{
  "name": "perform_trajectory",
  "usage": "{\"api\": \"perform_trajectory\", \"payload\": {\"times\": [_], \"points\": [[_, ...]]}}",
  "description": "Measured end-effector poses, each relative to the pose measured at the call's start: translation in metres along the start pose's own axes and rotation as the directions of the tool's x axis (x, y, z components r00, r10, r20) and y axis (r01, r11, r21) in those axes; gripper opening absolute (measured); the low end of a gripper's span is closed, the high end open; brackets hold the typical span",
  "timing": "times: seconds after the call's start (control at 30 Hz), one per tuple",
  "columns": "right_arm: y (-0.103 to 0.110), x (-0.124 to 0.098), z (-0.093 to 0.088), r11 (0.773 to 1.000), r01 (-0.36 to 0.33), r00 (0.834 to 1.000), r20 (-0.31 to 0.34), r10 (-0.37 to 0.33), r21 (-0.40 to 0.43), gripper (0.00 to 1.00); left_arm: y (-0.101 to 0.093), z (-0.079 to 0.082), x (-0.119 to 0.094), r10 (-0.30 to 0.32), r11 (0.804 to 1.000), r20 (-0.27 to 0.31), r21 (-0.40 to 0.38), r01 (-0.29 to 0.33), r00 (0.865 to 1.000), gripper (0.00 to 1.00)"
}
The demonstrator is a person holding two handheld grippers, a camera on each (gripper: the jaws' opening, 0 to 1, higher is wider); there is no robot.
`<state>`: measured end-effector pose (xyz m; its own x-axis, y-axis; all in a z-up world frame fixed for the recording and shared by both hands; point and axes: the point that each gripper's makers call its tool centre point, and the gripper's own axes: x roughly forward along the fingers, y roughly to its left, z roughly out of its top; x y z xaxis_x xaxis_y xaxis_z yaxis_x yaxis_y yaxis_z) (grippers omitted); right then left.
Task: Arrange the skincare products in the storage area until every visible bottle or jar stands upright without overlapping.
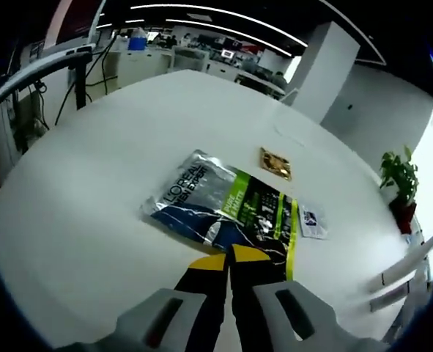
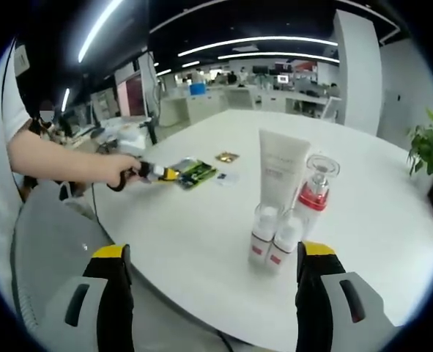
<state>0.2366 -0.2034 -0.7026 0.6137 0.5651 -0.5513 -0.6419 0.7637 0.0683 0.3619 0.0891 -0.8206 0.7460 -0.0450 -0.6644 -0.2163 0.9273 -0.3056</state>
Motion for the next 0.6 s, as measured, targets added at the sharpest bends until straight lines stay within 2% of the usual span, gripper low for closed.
{"api": "perform_trajectory", "payload": {"times": [0.13, 0.2, 0.27, 0.3, 0.37, 0.43, 0.6], "points": [[0.001, 0.0, 0.001, 1.0, -0.004, 1.0, 0.006, 0.004, -0.008, 0.92, 0.005, -0.004, -0.002, -0.027, 0.997, -0.037, 0.066, 0.029, 0.999, 0.04], [0.002, 0.0, 0.002, 1.0, -0.006, 1.0, 0.011, 0.006, -0.014, 0.92, 0.009, -0.009, -0.009, -0.039, 0.992, -0.054, 0.121, 0.045, 0.998, 0.04], [0.003, 0.0, 0.003, 1.0, -0.007, 1.0, 0.015, 0.008, -0.022, 0.92, 0.007, -0.017, -0.015, -0.071, 0.982, -0.088, 0.168, 0.085, 0.994, 0.04], [0.003, 0.0, 0.004, 1.0, -0.009, 1.0, 0.015, 0.009, -0.024, 0.92, 0.008, -0.021, -0.017, -0.07, 0.981, -0.091, 0.175, 0.085, 0.993, 0.04], [0.004, 0.0, 0.005, 0.999, -0.013, 1.0, 0.02, 0.014, -0.032, 0.92, 0.005, -0.029, -0.02, -0.102, 0.974, -0.126, 0.191, 0.125, 0.987, 0.04], [0.005, 0.0, 0.005, 0.999, -0.015, 1.0, 0.023, 0.016, -0.037, 0.91, 0.009, -0.03, -0.023, -0.098, 0.967, -0.126, 0.223, 0.124, 0.987, 0.04], [0.006, -0.001, 0.008, 0.999, -0.015, 0.999, 0.034, 0.016, -0.05, 0.9, 0.013, -0.041, -0.035, -0.112, 0.958, -0.154, 0.247, 0.148, 0.982, 0.04]]}}
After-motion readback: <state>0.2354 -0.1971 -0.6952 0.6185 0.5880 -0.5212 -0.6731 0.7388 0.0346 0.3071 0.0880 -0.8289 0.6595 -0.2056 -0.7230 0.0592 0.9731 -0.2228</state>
